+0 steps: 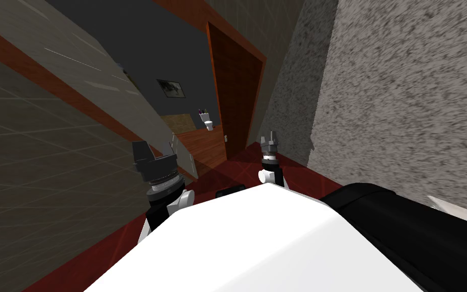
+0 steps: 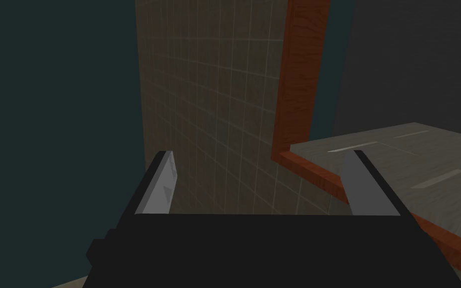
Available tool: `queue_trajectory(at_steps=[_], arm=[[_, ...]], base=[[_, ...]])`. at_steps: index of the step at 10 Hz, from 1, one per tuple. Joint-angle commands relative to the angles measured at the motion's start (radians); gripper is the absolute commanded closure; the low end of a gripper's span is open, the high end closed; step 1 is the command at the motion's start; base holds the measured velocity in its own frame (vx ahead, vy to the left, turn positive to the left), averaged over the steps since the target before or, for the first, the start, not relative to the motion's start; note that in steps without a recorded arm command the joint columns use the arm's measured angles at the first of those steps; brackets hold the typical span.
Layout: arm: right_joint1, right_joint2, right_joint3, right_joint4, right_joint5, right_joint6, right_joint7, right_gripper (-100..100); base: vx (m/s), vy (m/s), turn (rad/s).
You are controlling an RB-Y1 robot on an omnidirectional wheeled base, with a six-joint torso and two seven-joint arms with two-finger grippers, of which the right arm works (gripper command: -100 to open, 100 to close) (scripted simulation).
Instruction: Push the door open
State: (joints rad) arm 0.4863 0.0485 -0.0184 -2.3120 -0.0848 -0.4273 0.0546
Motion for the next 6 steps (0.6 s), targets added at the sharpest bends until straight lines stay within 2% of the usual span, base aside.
queue_trajectory(at_steps=[1, 6], arm=[[-0.016, -0.009, 0.002, 0.04, 0.007, -0.009, -0.006, -100], [-0.061, -0.029, 0.007, 0.153, 0.026, -0.036, -0.024, -100]], base=[[0.069, -0.01, 0.024], [0.096, -0.013, 0.025]])
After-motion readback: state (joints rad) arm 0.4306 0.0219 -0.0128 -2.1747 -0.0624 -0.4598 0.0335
